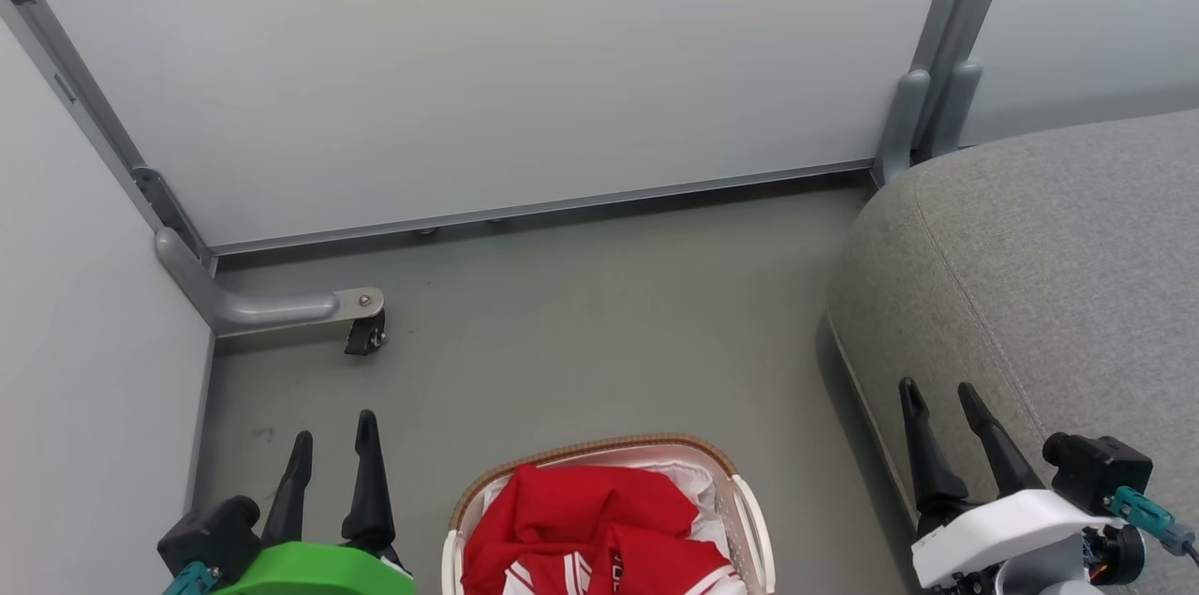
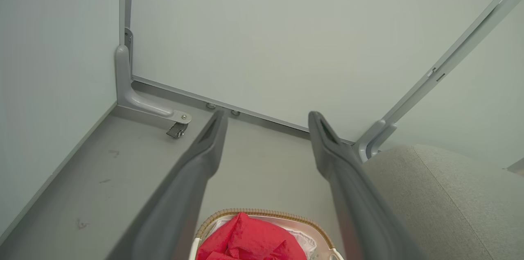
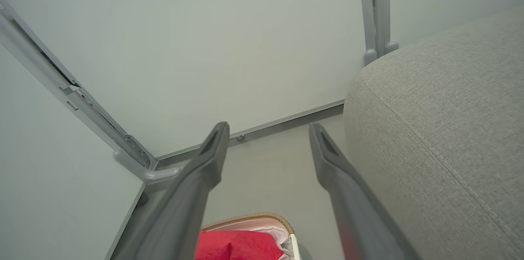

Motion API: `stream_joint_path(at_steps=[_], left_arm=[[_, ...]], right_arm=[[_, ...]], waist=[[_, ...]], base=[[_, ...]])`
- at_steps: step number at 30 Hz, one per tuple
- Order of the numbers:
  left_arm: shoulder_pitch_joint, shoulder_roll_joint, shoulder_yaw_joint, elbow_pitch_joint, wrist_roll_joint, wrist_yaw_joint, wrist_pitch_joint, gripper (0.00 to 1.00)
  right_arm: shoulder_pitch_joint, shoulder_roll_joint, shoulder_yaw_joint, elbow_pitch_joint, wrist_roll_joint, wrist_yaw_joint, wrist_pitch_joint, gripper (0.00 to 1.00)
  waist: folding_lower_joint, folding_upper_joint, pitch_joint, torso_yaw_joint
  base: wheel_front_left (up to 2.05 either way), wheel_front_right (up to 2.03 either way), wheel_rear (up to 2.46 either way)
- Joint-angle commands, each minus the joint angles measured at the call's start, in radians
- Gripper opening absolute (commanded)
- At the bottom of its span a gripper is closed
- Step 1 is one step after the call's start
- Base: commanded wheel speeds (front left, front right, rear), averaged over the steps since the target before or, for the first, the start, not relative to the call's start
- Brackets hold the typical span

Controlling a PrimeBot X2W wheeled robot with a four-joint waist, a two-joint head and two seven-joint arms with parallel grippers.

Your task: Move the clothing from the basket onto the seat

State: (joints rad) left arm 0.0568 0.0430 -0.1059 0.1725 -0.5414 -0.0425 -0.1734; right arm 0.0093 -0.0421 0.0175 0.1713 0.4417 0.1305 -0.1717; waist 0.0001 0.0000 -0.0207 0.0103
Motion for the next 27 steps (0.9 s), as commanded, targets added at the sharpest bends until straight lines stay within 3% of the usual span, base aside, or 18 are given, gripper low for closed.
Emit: stream_joint_path(at_steps=[1, 27], left_arm=[[0.014, 0.008, -0.005, -0.004, 0.030, 0.000, -0.009, 1.00], [0.044, 0.009, -0.024, 0.006, 0.184, 0.014, -0.063, 1.00]], right_arm=[[0.007, -0.007, 0.002, -0.007, -0.028, 0.000, -0.011, 1.00], [0.034, -0.009, 0.026, -0.015, -0.243, 0.000, -0.066, 1.00]], waist=[[0.0000, 0.0000, -0.001, 0.001], [0.0000, 0.0000, -0.007, 0.006]], base=[[0.00, 0.00, 0.00], [0.00, 0.00, 0.00]])
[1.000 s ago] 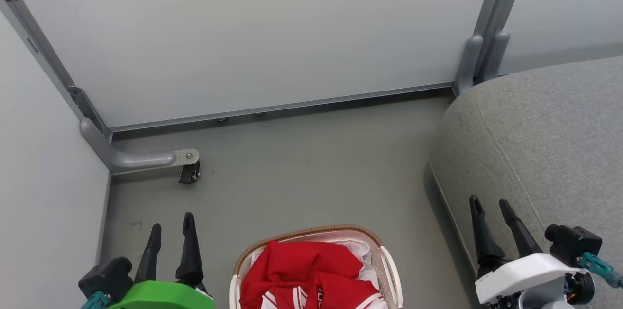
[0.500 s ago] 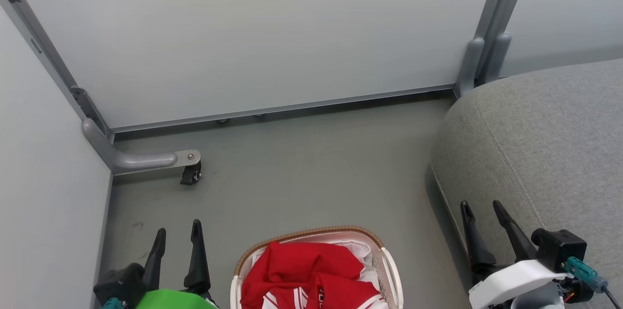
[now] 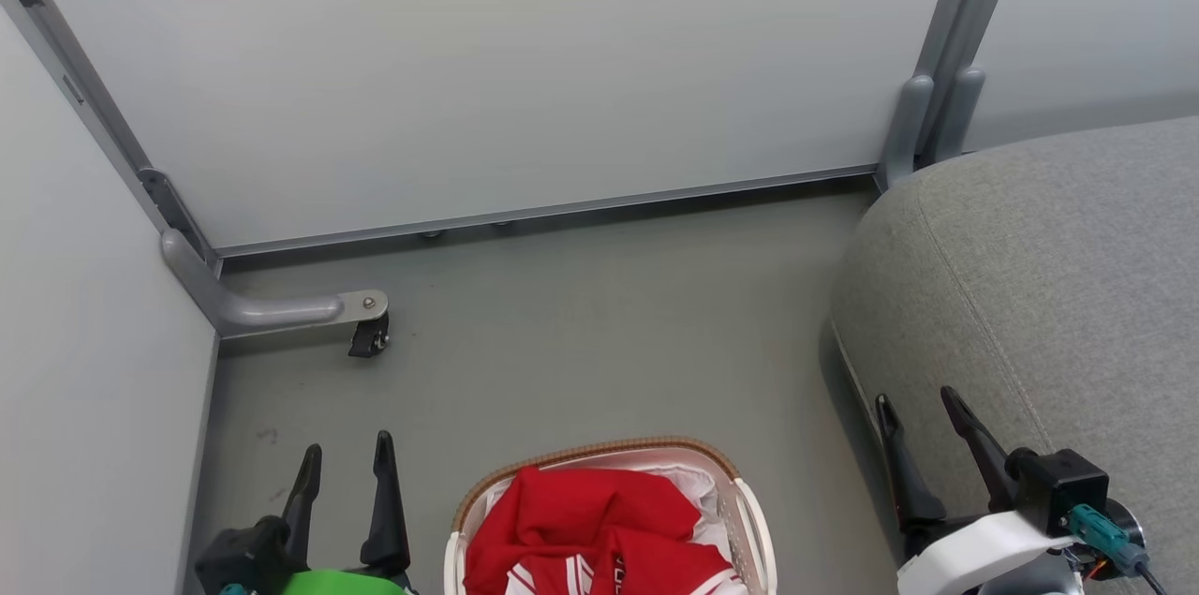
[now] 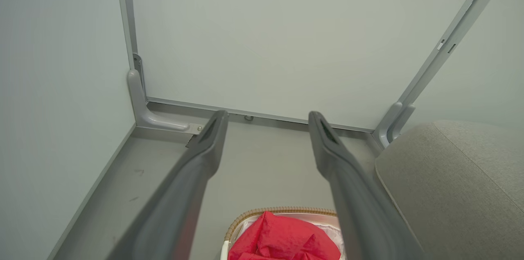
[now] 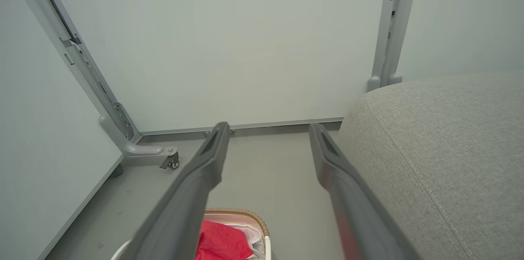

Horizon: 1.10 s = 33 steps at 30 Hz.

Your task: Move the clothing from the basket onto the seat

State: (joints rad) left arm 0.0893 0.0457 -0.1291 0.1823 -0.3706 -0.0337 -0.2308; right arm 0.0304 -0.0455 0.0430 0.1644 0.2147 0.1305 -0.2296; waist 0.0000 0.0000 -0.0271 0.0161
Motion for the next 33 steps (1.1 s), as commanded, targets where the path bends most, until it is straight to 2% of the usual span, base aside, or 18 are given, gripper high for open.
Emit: stream_joint_path(at_steps=[1, 17, 33], left_arm=[[0.013, 0.007, -0.002, -0.004, 0.019, 0.005, -0.008, 1.00], [0.024, 0.008, -0.023, 0.013, 0.113, 0.010, -0.038, 1.00], [0.019, 0.007, -0.029, 0.022, 0.111, 0.004, -0.034, 1.00]], right_arm=[[0.013, -0.006, 0.001, -0.008, -0.022, 0.000, -0.010, 1.00], [0.023, -0.008, 0.010, -0.012, -0.127, 0.000, -0.037, 1.00], [0.019, -0.007, 0.008, -0.016, -0.116, 0.000, -0.037, 1.00]], waist=[[0.0000, 0.0000, -0.001, 0.000], [0.0000, 0.0000, -0.006, 0.002], [0.0000, 0.0000, -0.004, 0.001]], base=[[0.00, 0.00, 0.00], [0.00, 0.00, 0.00], [0.00, 0.00, 0.00]])
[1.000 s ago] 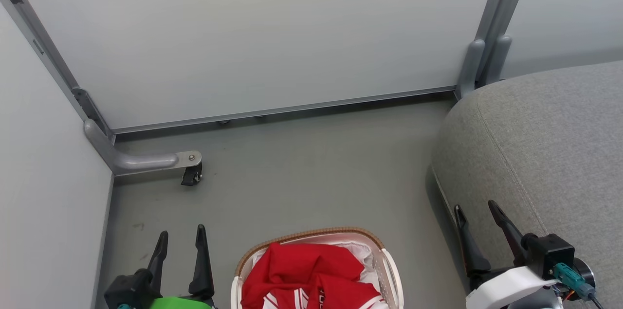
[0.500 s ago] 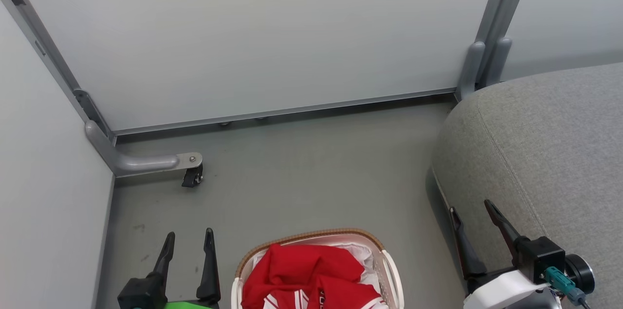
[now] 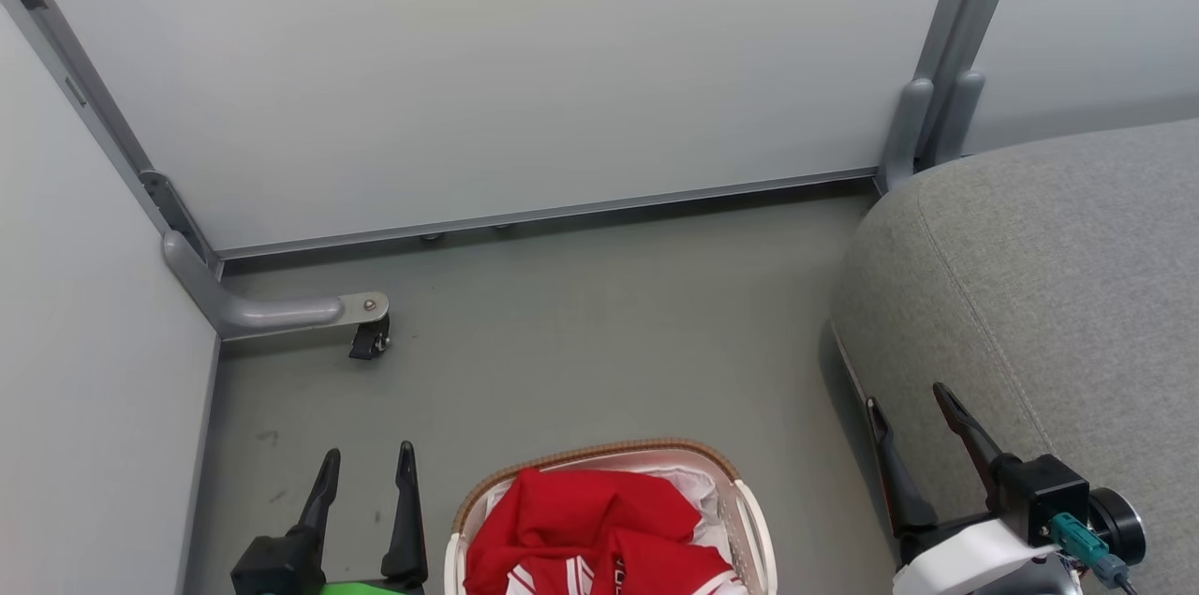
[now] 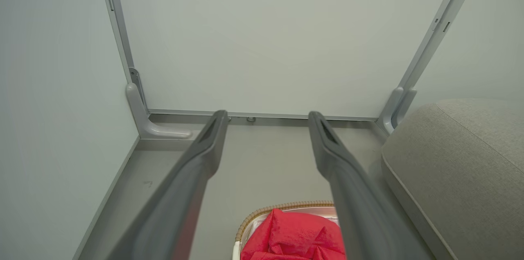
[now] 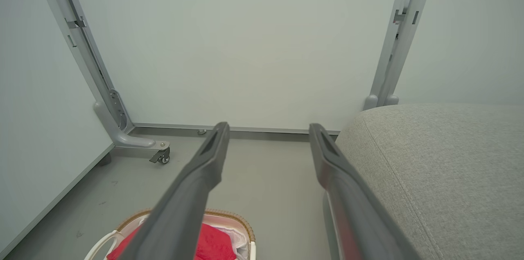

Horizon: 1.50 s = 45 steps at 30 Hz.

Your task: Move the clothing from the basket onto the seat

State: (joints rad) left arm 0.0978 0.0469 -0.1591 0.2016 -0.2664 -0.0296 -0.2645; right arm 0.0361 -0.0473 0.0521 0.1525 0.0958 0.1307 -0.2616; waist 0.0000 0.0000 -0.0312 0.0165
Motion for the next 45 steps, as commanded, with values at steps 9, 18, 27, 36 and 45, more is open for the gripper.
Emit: stream_joint_path(at_steps=[9, 18, 27, 36, 45], left_arm=[[-0.013, 0.006, -0.022, 0.001, -0.002, -0.007, 0.000, 1.00], [-0.128, 0.006, -0.141, 0.071, 0.059, -0.049, 0.000, 1.00], [-0.332, 0.006, -0.321, 0.333, 0.160, -0.082, 0.000, 1.00], [-0.520, 0.007, -0.445, 0.661, 0.187, -0.084, 0.000, 1.00], [-0.687, 0.006, -0.449, 0.849, 0.106, -0.067, 0.000, 1.00]], right_arm=[[-0.004, -0.006, 0.009, -0.014, -0.007, 0.000, -0.005, 1.00], [-0.071, -0.005, 0.014, -0.048, -0.015, 0.000, -0.005, 1.00], [-0.181, -0.005, 0.023, -0.077, 0.004, 0.000, -0.005, 1.00], [-0.284, -0.004, 0.033, -0.105, 0.030, 0.000, -0.005, 1.00], [-0.367, -0.004, 0.042, -0.133, 0.056, 0.000, -0.005, 1.00]], waist=[[0.0000, 0.0000, 0.033, -0.024], [0.0000, 0.0000, 0.175, -0.084], [0.0000, 0.0000, 0.399, -0.130], [0.0000, 0.0000, 0.589, -0.182], [0.0000, 0.0000, 0.759, -0.223]], base=[[0.00, 0.00, 0.00], [0.00, 0.00, 0.00], [0.00, 0.00, 0.00], [0.00, 0.00, 0.00], [0.00, 0.00, 0.00]])
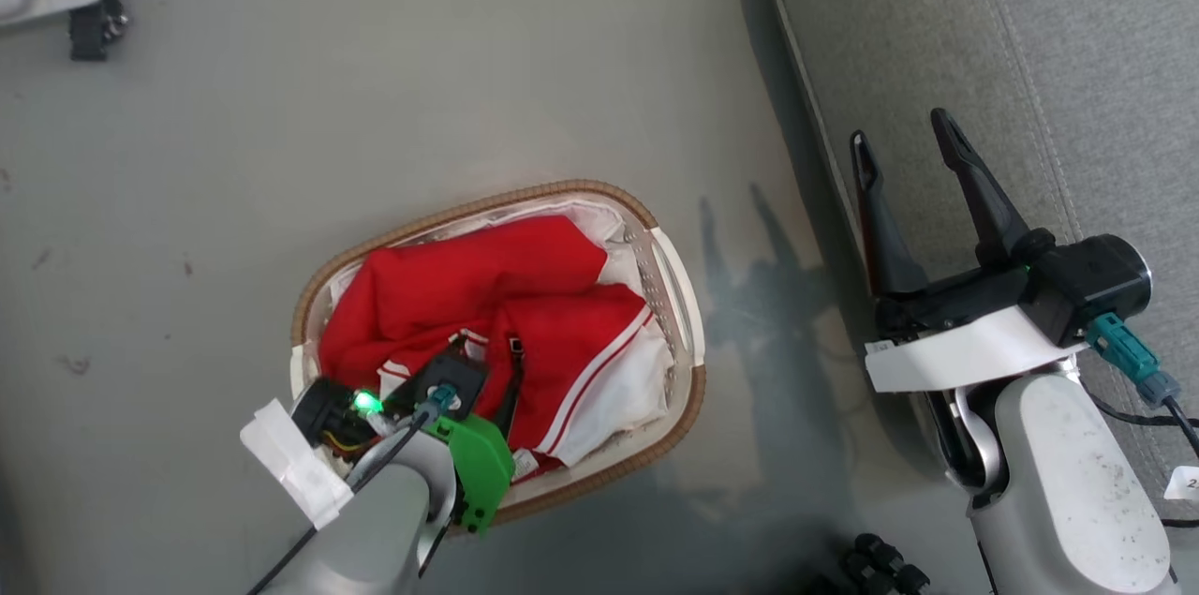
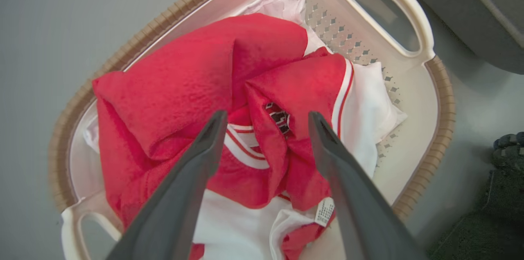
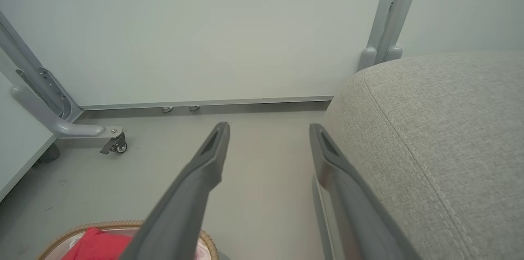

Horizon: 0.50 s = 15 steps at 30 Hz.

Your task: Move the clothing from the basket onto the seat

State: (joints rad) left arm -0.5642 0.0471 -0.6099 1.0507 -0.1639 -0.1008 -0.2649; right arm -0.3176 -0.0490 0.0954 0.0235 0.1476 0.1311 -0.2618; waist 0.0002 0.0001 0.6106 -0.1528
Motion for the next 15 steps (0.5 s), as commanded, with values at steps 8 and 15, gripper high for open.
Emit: stream_joint_path(at_steps=[8, 15], left_arm=[[-0.079, 0.006, -0.017, 0.043, -0.052, 0.001, 0.001, 1.00], [-0.105, 0.006, -0.053, 0.076, -0.067, 0.005, 0.001, 1.00]], right_arm=[[-0.043, -0.002, 0.022, -0.007, 0.031, -0.001, -0.005, 1.00], [-0.060, -0.003, 0.035, -0.015, 0.052, -0.001, -0.005, 1.00]], waist=[[-0.0002, -0.0001, 0.192, -0.079], [-0.0002, -0.0001, 0.229, -0.106]], base=[[0.00, 0.00, 0.00], [0.00, 0.00, 0.00]])
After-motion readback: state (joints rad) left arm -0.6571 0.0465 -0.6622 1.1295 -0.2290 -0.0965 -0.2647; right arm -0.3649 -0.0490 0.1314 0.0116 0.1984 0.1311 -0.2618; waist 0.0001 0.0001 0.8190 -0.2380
